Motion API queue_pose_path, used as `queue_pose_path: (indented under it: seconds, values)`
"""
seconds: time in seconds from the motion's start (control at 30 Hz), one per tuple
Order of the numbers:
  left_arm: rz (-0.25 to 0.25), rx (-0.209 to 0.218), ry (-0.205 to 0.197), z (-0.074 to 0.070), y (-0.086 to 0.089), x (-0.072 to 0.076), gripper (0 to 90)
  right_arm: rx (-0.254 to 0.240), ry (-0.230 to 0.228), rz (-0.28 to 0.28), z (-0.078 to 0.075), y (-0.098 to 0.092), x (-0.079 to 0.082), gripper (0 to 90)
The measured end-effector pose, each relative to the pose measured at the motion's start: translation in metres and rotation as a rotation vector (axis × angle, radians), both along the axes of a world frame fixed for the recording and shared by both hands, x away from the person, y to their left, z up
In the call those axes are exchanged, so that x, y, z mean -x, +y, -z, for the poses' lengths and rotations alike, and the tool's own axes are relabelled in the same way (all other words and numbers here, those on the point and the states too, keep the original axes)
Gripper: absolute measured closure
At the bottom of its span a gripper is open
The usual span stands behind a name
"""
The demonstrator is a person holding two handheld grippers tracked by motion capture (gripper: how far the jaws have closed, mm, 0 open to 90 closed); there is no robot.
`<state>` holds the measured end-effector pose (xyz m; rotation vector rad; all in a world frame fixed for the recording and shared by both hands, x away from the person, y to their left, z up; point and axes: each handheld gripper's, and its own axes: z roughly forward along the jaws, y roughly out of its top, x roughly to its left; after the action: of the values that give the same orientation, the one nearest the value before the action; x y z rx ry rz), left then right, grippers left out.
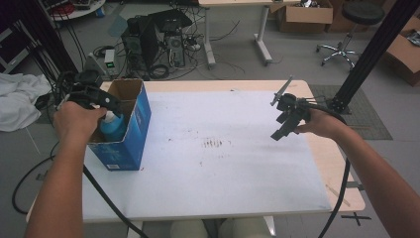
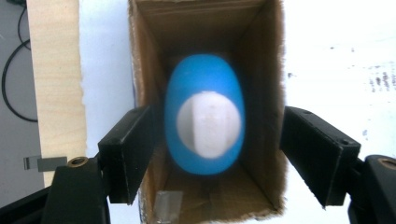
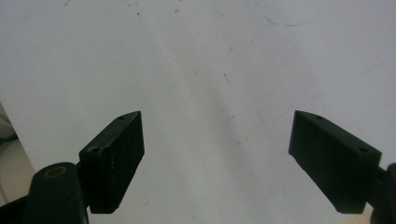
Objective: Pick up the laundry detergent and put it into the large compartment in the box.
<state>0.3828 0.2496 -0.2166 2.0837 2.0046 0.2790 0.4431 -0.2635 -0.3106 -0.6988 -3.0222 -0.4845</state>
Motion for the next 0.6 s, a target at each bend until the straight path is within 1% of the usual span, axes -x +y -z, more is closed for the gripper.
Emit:
queue_pose_path:
  seconds: [0.1, 0.17, 0.2, 0.23, 0.27, 0.33, 0.37, 0.43, 0.47, 0.5, 0.53, 0.57, 0.6]
  values:
    - [0.017, -0.003, -0.008, -0.009, -0.005, 0.003, 27.4, -0.003, -0.004, -0.003, -0.001, 0.000, 0.001, 18.2]
    - [0.032, -0.010, -0.018, -0.019, -0.012, 0.006, 27.4, -0.004, -0.006, -0.002, -0.001, 0.000, 0.002, 18.1]
    - [0.036, -0.009, -0.022, -0.022, -0.014, 0.007, 27.4, -0.004, -0.007, -0.006, -0.001, 0.000, 0.002, 18.1]
    - [0.036, -0.009, -0.022, -0.022, -0.014, 0.007, 27.4, -0.005, -0.007, -0.006, -0.001, 0.001, 0.003, 18.1]
    - [0.052, -0.009, -0.029, -0.027, -0.021, 0.008, 27.4, -0.006, -0.007, -0.009, -0.002, 0.001, 0.003, 18.1]
    - [0.068, -0.010, -0.033, -0.031, -0.027, 0.010, 27.4, -0.008, -0.009, -0.009, -0.002, 0.002, 0.004, 18.1]
    - [0.082, -0.002, -0.041, -0.034, -0.032, 0.011, 27.4, -0.007, -0.008, -0.009, -0.002, 0.002, 0.004, 18.1]
    - [0.090, 0.005, -0.045, -0.035, -0.035, 0.012, 27.5, -0.008, -0.010, -0.011, -0.002, 0.002, 0.005, 18.1]
    - [0.107, 0.021, -0.059, -0.037, -0.043, 0.014, 27.4, -0.010, -0.012, -0.013, -0.002, 0.002, 0.005, 18.1]
    - [0.126, 0.023, -0.057, -0.037, -0.048, 0.015, 27.4, -0.011, -0.012, -0.014, -0.002, 0.002, 0.005, 18.0]
    - [0.126, 0.023, -0.057, -0.037, -0.048, 0.015, 27.4, -0.011, -0.012, -0.014, -0.002, 0.002, 0.005, 18.0]
    - [0.151, 0.023, -0.056, -0.037, -0.057, 0.016, 27.4, -0.012, -0.012, -0.014, -0.003, 0.002, 0.006, 18.1]
    - [0.163, 0.024, -0.055, -0.036, -0.061, 0.017, 27.3, -0.011, -0.013, -0.015, -0.003, 0.002, 0.007, 18.0]
